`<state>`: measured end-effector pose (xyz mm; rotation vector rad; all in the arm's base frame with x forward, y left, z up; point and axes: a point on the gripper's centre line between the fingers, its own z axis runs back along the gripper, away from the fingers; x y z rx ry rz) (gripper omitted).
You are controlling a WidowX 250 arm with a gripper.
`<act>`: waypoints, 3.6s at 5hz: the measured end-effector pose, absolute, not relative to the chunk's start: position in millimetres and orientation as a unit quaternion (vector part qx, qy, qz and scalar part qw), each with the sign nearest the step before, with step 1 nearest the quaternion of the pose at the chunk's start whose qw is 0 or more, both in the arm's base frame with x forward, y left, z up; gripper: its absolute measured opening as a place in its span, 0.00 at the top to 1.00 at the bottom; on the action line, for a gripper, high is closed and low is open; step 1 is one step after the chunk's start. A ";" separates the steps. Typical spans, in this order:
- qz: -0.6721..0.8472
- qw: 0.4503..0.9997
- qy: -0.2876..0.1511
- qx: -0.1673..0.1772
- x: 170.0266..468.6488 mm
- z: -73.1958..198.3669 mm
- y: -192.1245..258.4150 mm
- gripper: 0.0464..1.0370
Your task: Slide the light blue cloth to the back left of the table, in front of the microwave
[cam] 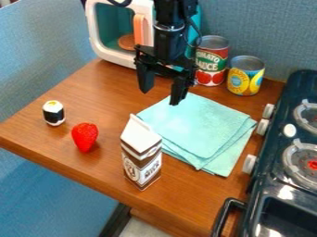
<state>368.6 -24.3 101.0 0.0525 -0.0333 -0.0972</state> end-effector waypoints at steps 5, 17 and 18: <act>-0.035 0.999 0.002 -0.014 387.7 32.5 -39.6 0.04; 0.181 0.964 0.080 0.175 382.8 29.9 145.3 0.04; 0.161 0.974 0.064 0.143 377.5 38.2 140.5 0.04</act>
